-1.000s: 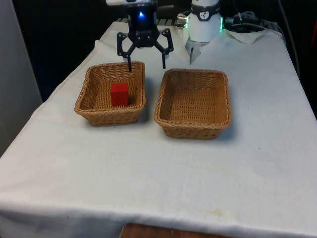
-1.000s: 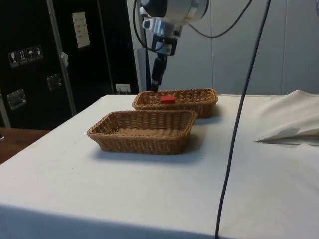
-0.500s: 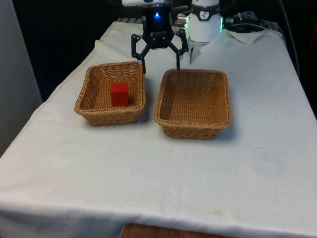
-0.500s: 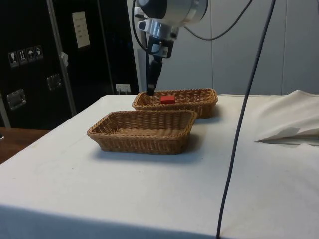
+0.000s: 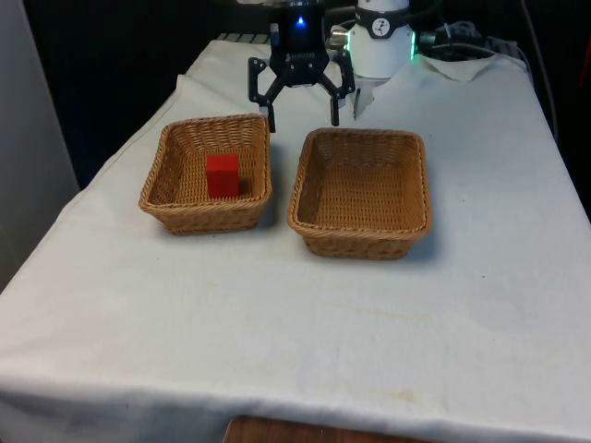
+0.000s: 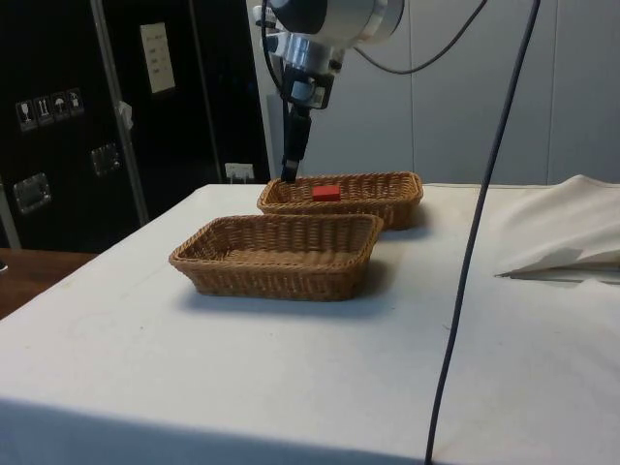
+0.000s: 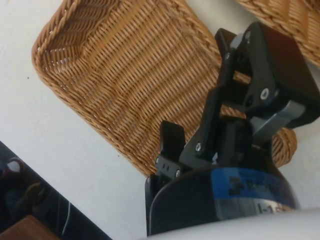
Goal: Pick up the red cube and place it into the right basket.
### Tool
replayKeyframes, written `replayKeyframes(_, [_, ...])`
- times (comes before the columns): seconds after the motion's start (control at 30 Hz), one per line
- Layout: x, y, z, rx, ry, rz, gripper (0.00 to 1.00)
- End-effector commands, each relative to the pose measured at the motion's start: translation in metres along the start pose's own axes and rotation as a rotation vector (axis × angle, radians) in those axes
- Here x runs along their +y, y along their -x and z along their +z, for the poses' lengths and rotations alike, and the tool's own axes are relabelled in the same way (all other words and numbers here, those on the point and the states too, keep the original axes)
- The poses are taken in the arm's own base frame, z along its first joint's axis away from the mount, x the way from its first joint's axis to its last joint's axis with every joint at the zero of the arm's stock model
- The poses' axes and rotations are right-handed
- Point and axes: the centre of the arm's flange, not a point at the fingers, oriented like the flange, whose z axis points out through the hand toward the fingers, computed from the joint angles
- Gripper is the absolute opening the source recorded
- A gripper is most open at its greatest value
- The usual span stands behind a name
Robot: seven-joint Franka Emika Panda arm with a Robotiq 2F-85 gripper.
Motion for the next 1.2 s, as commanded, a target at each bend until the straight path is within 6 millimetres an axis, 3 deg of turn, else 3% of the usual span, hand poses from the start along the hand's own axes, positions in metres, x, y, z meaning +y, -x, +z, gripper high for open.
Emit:
replayKeyframes(0.0, [-0.001,0.000,-0.001,0.005,0.015,-0.018,1.00])
replayKeyframes(0.53, [-0.008,-0.009,0.001,0.015,0.035,-0.094,1.00])
replayKeyframes(1.17, [-0.004,-0.011,0.001,0.017,0.041,0.018,1.00])
